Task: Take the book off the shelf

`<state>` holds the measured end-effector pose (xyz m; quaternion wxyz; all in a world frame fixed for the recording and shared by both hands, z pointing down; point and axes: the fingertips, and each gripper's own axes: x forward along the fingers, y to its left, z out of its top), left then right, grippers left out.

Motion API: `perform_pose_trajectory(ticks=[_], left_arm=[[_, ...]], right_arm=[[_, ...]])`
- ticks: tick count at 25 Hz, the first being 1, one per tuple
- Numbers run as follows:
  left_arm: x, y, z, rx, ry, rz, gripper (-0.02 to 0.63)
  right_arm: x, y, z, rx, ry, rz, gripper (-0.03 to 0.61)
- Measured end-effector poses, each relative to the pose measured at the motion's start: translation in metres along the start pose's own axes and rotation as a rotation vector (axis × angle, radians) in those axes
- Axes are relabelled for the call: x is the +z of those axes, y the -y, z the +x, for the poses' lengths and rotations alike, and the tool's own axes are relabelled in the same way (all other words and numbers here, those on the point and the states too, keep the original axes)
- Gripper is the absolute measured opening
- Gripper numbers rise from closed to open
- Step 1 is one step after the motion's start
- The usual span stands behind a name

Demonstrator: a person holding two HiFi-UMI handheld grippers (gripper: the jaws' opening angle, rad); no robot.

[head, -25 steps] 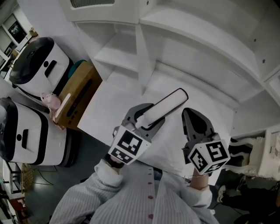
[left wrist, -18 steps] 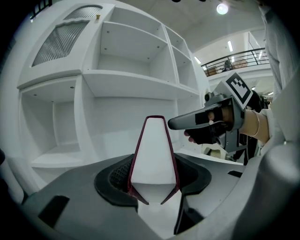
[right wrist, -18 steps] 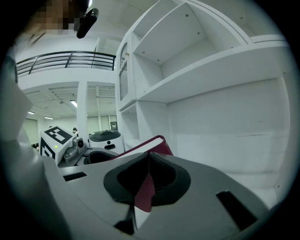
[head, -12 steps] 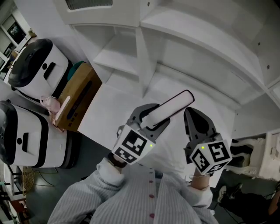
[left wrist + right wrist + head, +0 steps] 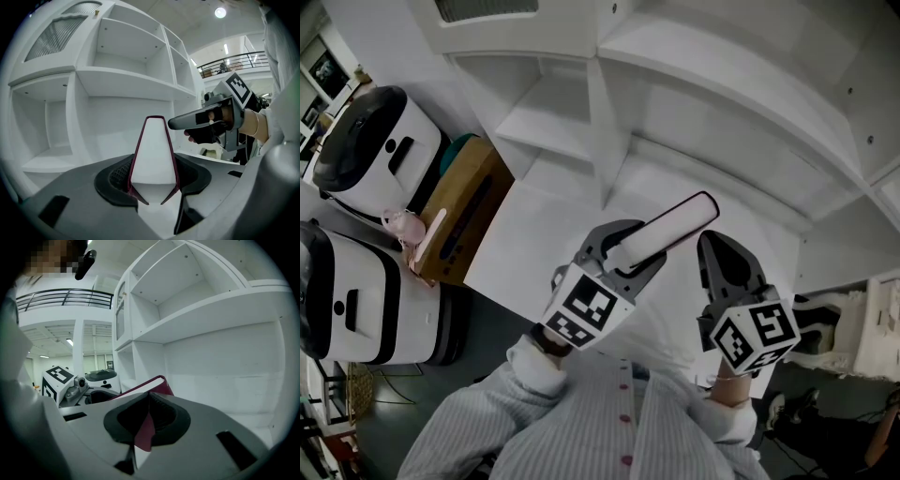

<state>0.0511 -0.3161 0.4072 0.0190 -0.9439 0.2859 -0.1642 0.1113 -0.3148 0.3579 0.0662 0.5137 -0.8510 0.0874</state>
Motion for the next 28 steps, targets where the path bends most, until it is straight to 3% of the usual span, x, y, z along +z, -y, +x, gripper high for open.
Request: perform_pose_trajectory(ticks=[21,28], left_arm=[[-0.0007,0.0051,-0.0001,-0.009,-0.01,0.02,0.232],[0.0044,0.0019,0.007,-0.045,-0.053,0.115,0.232]], right_arm=[[-0.0028,-0.0032,-0.0039,0.012,-0.015,-0.015,0.015],[0.0001,-0.0015,-0.0065,0.01,-0.015,-0.024,0.014]])
